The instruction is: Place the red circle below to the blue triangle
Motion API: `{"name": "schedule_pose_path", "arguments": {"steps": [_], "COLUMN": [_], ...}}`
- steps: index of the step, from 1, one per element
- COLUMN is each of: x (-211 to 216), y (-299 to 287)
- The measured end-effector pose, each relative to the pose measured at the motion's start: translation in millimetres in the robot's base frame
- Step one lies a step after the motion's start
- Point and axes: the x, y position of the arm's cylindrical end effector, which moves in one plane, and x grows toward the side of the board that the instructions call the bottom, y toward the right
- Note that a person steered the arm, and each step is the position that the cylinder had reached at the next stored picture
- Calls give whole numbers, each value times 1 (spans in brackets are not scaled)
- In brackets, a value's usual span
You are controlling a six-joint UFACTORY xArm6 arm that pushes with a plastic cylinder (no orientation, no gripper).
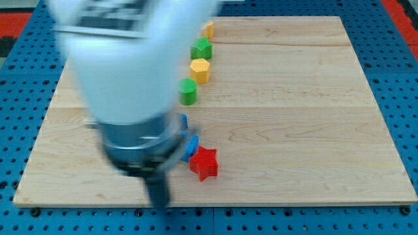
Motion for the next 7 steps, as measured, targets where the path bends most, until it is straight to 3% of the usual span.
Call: {"name": "schedule_pose_path", "arguments": {"steps": [3,7], "x": [-119,-121], "y": [-59,-1]}}
